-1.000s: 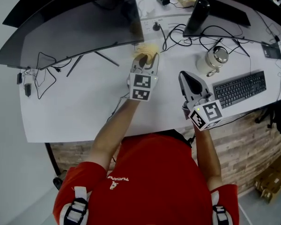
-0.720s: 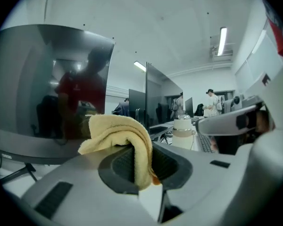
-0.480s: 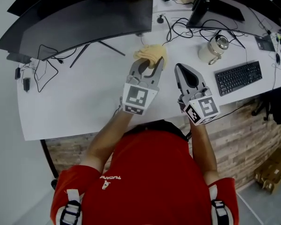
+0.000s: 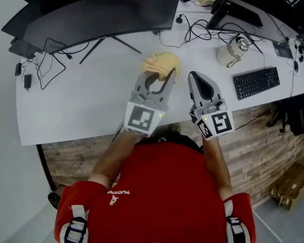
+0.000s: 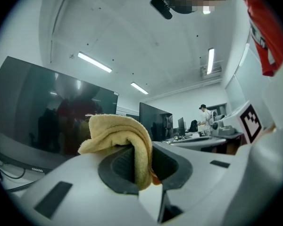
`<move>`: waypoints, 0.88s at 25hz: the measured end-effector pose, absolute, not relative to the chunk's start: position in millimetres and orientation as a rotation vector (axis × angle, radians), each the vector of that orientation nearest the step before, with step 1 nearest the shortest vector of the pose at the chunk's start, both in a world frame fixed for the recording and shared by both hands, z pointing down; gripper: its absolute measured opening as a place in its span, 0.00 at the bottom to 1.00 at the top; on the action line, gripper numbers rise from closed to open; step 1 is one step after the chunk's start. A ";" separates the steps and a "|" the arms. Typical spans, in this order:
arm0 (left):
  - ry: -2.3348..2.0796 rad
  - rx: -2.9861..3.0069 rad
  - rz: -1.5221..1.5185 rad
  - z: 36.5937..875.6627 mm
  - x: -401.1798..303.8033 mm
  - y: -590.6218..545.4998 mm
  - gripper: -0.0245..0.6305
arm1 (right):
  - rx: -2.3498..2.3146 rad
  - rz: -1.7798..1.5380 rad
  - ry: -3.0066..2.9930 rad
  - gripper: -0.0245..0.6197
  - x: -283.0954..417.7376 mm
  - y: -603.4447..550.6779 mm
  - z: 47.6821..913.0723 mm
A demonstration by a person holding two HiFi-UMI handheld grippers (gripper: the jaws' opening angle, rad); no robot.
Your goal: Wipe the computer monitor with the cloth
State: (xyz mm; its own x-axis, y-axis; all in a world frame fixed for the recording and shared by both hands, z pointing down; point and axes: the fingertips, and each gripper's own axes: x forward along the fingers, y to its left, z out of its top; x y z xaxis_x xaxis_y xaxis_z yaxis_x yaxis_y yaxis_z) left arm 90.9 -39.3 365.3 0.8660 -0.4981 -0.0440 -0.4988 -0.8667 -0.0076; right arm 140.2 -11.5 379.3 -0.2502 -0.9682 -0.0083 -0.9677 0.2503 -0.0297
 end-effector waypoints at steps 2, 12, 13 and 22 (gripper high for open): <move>0.831 -3.014 0.081 361.0 88.0 -34.7 0.12 | -1.893 -0.016 2.470 0.04 139.3 -9.2 374.9; 0.896 -2.949 0.112 357.9 98.1 -11.3 0.12 | -1.827 0.046 2.517 0.04 150.7 9.5 363.6; 0.903 -2.945 0.116 358.1 98.2 -10.4 0.12 | -1.824 0.046 2.516 0.04 151.9 11.2 363.2; 0.909 -2.964 0.052 354.8 106.6 4.6 0.12 | -1.800 0.025 2.504 0.04 162.2 22.6 364.7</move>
State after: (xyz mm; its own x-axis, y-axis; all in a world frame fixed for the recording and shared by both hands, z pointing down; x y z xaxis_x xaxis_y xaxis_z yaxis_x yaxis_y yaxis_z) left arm 106.6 4.6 354.8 0.8277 -0.5593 -0.0445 -0.5607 -0.8275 -0.0297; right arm 162.2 22.6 364.7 -0.3177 -0.9465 -0.0564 -0.9474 0.3193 -0.0204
